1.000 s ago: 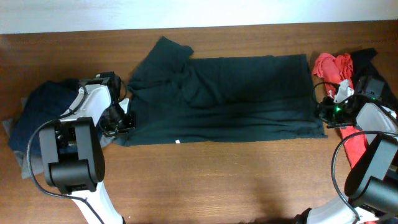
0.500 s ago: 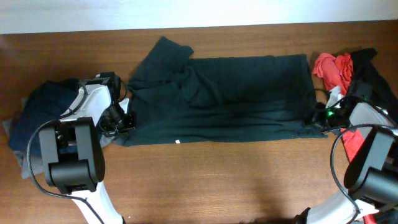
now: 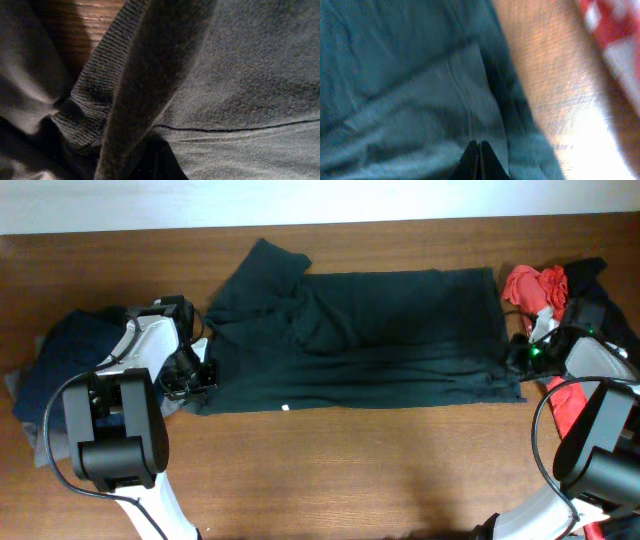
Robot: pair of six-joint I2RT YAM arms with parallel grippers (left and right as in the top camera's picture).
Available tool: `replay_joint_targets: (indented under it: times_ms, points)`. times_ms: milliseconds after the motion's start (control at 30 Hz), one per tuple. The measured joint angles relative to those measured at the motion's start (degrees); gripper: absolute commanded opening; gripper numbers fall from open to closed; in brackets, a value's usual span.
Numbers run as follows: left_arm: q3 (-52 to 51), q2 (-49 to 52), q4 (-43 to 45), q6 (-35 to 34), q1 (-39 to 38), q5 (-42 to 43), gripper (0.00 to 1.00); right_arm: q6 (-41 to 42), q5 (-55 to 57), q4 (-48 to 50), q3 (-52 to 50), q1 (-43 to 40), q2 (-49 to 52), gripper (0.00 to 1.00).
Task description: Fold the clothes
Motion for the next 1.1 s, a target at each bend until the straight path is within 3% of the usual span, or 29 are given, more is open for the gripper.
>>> replay_joint_targets:
  times_ms: [233, 400, 500, 667, 967, 1100]
  points:
    - [0.0, 0.0, 0.0, 0.0, 0.0, 0.0, 0.01, 0.0, 0.3, 1.6, 1.9, -1.2, 0.0, 0.05]
    - [0.0, 0.0, 0.0, 0.0, 0.0, 0.0, 0.00, 0.1, 1.5, -1.9, 2.0, -1.5, 0.0, 0.35]
    - [0.0, 0.0, 0.0, 0.0, 0.0, 0.0, 0.01, 0.0, 1.7, -3.1, 2.0, -1.4, 0.0, 0.39]
    - [0.0, 0.0, 0.0, 0.0, 0.0, 0.0, 0.01, -0.1, 1.8, -3.1, 1.7, -0.9, 0.5, 0.34]
    - [0.0, 0.0, 0.0, 0.0, 0.0, 0.0, 0.00, 0.0, 1.9, -2.2, 0.8, -0.6, 1.8, 0.33]
    - [0.0, 0.0, 0.0, 0.0, 0.0, 0.0, 0.01, -0.3, 1.9, -0.8, 0.1, -0.6, 1.9, 0.16]
